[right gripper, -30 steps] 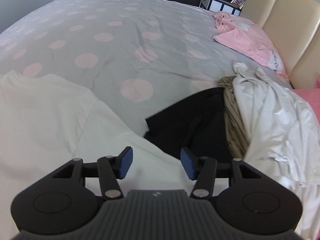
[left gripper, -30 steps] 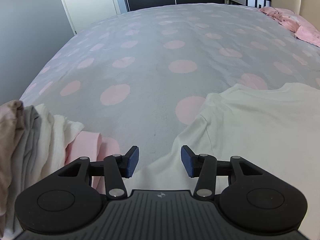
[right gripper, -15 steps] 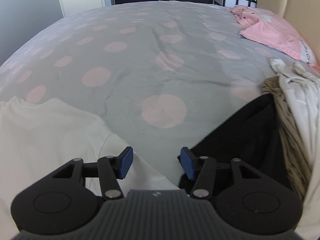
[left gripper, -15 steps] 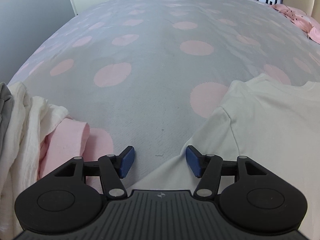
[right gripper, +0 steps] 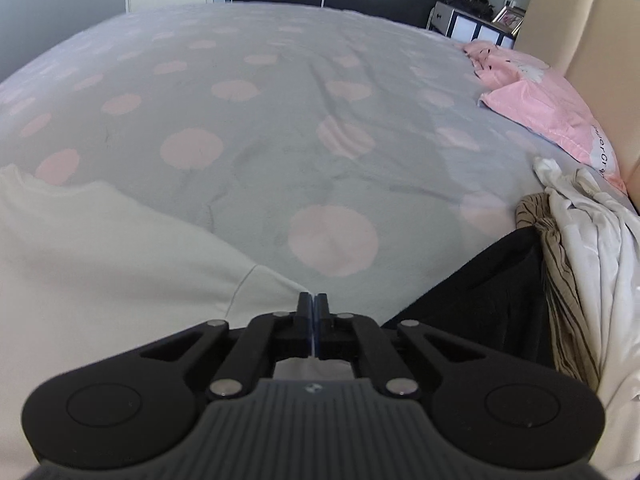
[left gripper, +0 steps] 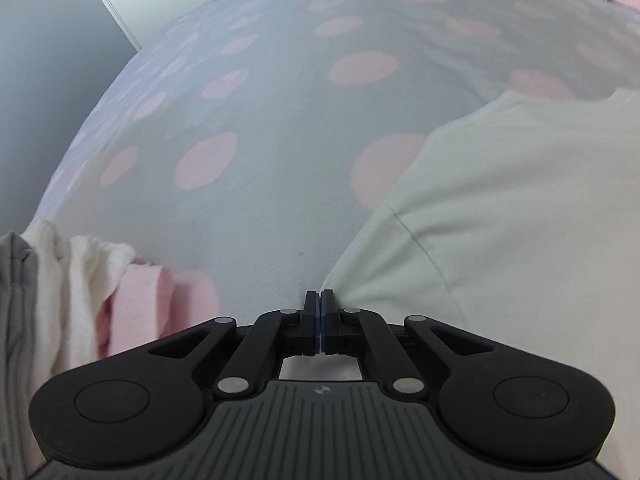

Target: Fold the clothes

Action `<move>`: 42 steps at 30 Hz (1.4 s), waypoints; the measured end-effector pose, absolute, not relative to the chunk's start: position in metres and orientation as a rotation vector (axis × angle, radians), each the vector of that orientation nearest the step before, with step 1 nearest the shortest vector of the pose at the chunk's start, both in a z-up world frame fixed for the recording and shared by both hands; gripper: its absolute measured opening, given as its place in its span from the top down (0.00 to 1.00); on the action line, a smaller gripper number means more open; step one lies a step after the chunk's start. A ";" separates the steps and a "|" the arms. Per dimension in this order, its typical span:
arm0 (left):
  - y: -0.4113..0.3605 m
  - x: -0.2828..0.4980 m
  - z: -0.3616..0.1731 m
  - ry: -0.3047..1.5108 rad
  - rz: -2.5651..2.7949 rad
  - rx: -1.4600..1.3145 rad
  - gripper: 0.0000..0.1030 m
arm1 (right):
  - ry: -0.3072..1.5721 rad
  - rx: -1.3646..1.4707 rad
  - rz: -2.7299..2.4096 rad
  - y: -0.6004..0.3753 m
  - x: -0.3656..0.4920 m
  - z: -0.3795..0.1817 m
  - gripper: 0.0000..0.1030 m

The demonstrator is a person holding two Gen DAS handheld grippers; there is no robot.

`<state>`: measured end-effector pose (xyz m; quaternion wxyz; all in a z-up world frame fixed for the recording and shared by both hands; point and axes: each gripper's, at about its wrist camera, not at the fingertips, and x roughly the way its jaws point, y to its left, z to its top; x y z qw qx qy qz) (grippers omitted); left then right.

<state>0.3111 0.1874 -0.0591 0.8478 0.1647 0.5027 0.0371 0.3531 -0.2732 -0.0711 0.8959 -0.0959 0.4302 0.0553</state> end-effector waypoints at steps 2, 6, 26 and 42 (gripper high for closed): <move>0.188 0.311 -0.056 1.071 0.092 0.350 1.00 | 0.917 -0.216 0.091 -0.275 0.355 -0.075 0.99; 0.187 0.308 -0.055 1.063 0.080 0.364 1.00 | 0.921 -0.155 0.072 -0.292 0.353 -0.071 0.85; 0.153 0.346 -0.045 0.971 -0.086 0.185 0.60 | 0.817 -0.022 0.454 -0.196 0.406 -0.079 0.62; 0.158 0.356 -0.060 0.980 -0.052 0.133 0.49 | 0.775 -0.029 0.647 -0.172 0.429 -0.076 0.86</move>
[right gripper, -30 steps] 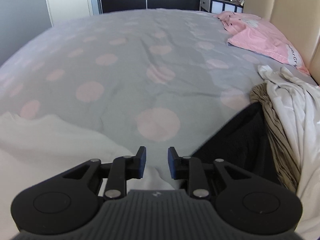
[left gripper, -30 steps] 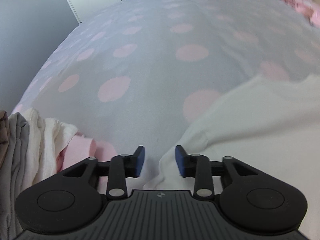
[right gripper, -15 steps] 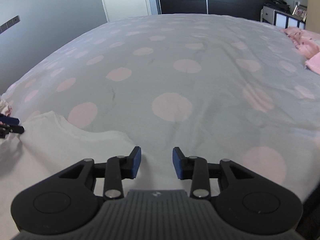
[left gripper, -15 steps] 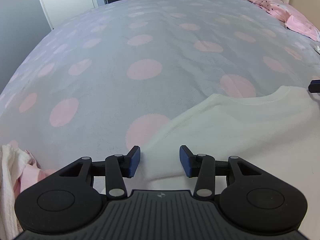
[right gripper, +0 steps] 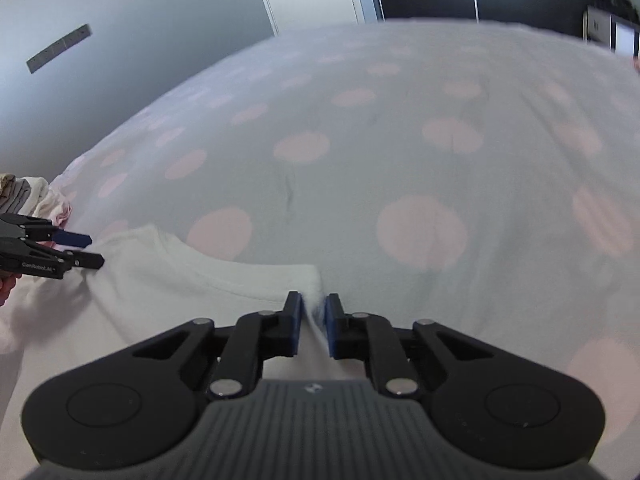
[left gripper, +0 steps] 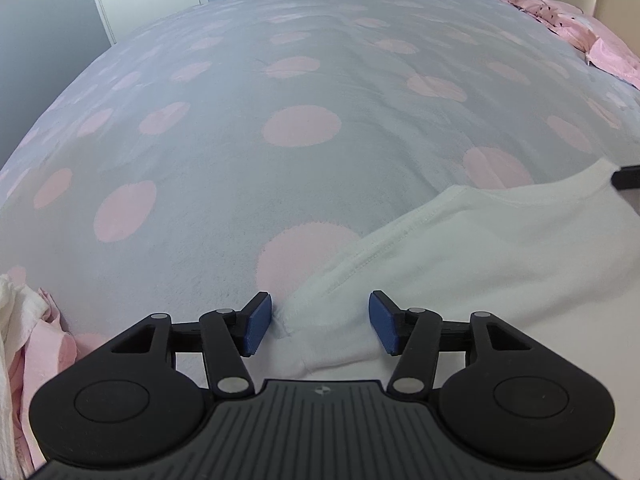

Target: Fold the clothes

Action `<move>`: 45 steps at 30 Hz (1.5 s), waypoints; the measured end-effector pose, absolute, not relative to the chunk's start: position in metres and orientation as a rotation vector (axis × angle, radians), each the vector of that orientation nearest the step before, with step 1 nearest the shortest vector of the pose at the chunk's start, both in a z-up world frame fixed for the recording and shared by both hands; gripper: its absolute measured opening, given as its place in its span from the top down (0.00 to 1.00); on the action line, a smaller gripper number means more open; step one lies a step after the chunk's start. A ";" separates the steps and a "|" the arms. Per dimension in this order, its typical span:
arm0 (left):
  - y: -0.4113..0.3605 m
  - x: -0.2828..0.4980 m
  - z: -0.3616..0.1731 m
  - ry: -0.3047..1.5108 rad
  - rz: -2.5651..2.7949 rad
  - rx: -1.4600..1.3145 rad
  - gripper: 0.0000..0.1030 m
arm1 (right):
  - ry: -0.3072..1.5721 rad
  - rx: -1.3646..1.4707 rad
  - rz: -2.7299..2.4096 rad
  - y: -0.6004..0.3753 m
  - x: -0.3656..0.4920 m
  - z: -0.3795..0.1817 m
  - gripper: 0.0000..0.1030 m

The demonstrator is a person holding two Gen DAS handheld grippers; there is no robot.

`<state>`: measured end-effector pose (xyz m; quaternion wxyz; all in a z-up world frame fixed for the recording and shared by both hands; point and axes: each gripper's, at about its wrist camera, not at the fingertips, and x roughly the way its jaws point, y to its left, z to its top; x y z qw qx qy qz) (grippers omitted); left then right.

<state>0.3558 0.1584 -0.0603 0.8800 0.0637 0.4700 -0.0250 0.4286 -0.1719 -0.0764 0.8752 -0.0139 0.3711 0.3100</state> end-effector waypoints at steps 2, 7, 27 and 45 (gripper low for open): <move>0.160 0.357 -0.059 0.975 -0.038 0.106 0.49 | 0.677 -0.154 0.644 -0.163 0.417 -0.065 0.87; 0.155 0.357 -0.057 0.947 -0.024 0.102 0.49 | 0.495 -0.570 0.642 -0.130 0.383 -0.075 0.87; 0.144 0.368 -0.058 0.946 -0.044 0.110 0.49 | 0.839 -0.035 0.444 -0.252 0.428 -0.081 0.69; 0.135 0.344 -0.048 0.938 -0.055 0.339 0.45 | 0.901 -0.275 0.371 -0.253 0.390 -0.073 0.60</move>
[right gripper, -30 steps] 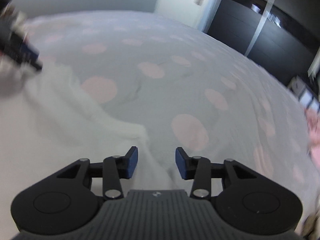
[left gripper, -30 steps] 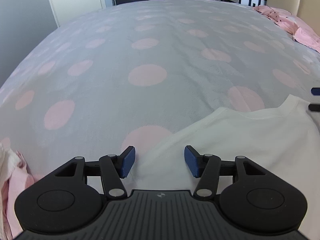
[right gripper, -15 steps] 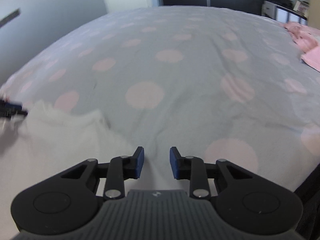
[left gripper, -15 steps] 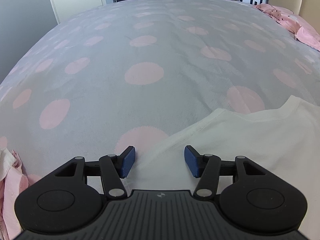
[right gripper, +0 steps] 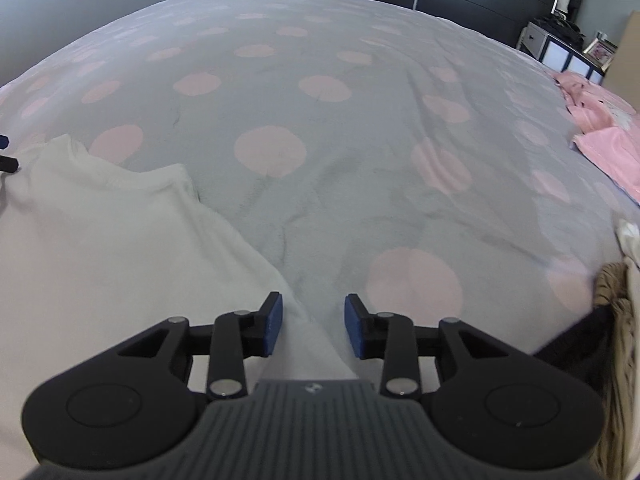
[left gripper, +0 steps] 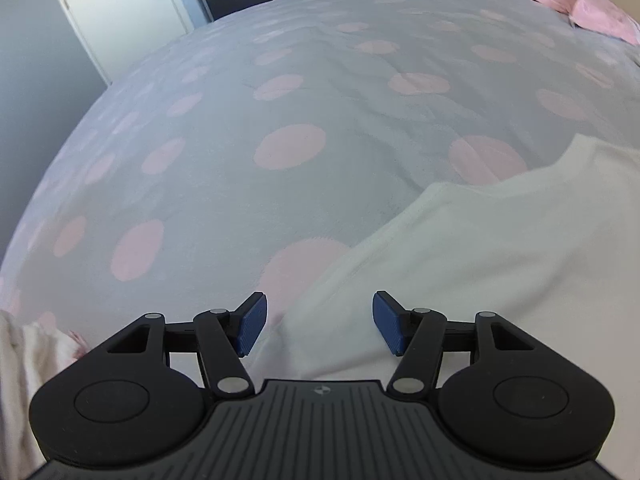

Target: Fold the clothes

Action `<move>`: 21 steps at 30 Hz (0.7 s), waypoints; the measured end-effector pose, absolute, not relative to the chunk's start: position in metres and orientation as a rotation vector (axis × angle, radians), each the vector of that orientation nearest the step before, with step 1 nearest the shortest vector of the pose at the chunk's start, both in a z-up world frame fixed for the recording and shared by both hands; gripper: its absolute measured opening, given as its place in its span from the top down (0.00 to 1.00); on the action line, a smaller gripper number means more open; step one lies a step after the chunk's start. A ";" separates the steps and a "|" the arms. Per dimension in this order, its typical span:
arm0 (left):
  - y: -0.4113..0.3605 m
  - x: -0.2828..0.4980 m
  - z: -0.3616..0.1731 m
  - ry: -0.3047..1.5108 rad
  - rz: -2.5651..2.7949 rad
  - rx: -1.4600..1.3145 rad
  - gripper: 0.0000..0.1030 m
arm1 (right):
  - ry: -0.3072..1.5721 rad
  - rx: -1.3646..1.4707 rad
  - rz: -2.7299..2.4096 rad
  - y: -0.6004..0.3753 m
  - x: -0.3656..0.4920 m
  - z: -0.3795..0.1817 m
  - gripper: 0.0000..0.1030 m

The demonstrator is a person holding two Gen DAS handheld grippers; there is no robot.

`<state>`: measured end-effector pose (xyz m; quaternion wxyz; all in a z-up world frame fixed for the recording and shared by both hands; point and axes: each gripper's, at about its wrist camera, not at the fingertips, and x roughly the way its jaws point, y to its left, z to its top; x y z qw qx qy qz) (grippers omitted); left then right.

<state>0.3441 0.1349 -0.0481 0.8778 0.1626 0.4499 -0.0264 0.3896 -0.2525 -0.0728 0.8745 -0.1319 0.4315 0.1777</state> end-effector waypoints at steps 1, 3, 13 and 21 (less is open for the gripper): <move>0.135 0.339 -0.044 0.932 -0.061 0.359 0.45 | 0.908 -0.278 0.358 -0.253 0.385 -0.068 0.59; 0.134 0.327 -0.037 0.918 -0.073 0.397 0.45 | 0.924 -0.290 0.339 -0.253 0.374 -0.058 0.59; 0.149 0.226 0.017 0.874 -0.145 0.338 0.45 | 0.996 -0.346 0.351 -0.240 0.282 -0.011 0.50; 0.167 0.116 0.023 0.864 -0.167 0.256 0.45 | 1.052 -0.417 0.445 -0.231 0.168 0.003 0.48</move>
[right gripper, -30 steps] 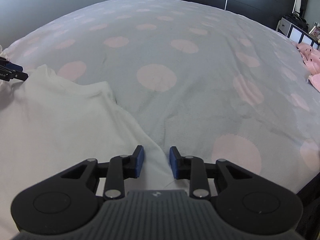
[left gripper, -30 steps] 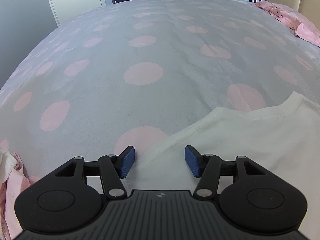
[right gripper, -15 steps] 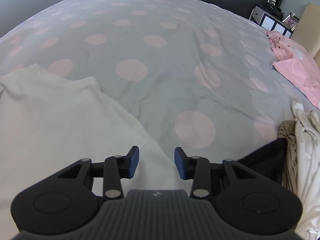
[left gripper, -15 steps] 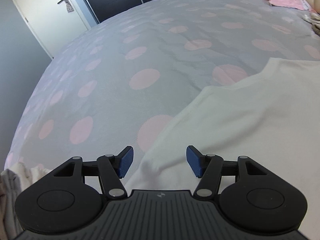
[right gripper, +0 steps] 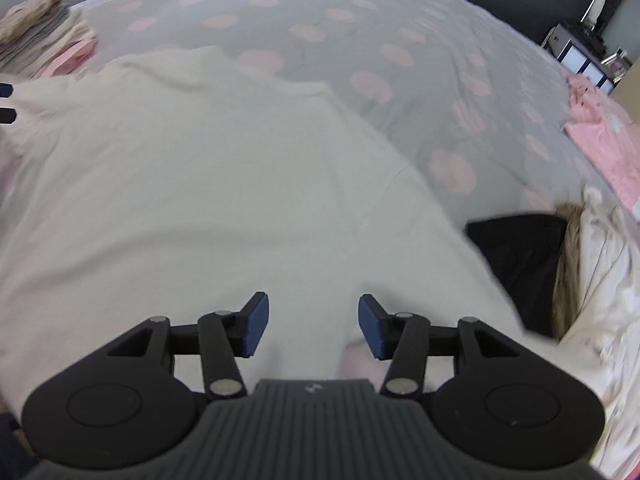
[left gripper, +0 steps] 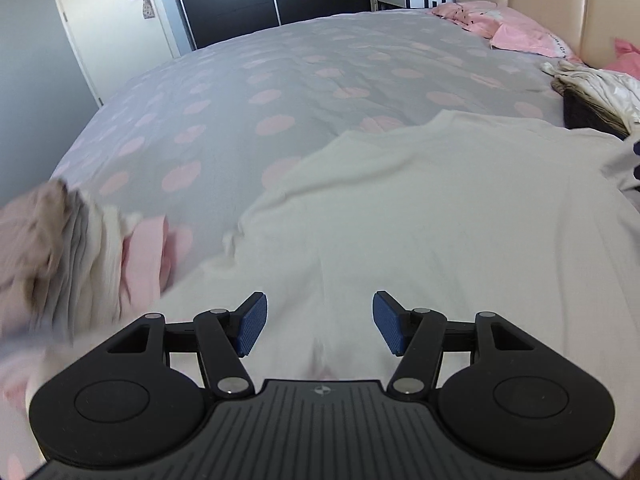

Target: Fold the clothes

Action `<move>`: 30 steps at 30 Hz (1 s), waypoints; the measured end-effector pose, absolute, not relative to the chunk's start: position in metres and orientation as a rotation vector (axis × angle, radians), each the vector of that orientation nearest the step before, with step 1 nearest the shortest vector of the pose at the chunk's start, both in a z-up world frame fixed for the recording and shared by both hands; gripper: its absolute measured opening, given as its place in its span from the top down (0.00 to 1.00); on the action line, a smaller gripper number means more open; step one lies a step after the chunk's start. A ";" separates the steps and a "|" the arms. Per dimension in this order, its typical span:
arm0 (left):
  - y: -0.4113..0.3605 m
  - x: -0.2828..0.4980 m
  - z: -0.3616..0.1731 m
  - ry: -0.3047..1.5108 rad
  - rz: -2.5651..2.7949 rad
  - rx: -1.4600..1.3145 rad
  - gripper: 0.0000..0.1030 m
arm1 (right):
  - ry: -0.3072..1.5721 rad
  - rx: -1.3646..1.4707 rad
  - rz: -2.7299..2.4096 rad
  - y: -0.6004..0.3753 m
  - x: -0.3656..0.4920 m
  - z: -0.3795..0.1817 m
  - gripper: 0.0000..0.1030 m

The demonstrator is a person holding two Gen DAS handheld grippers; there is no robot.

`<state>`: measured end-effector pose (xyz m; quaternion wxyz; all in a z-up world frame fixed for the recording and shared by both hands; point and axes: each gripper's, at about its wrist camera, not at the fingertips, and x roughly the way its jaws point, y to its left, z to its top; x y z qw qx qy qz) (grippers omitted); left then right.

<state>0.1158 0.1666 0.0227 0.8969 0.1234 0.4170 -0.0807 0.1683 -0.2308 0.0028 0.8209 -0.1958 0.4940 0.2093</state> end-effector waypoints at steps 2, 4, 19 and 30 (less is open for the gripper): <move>0.170 0.095 0.020 0.854 -0.160 0.234 0.45 | 1.082 -0.405 0.458 -0.234 0.140 -0.002 0.49; 0.173 0.076 0.018 0.848 -0.157 0.205 0.45 | 1.105 -0.408 0.466 -0.238 0.111 -0.007 0.51; 0.107 0.060 0.048 0.747 -0.308 0.067 0.44 | 1.268 -0.275 0.497 -0.292 -0.045 -0.068 0.76; 0.078 0.067 0.038 0.770 -0.336 0.105 0.44 | 1.281 -0.187 0.467 -0.302 -0.058 -0.105 0.98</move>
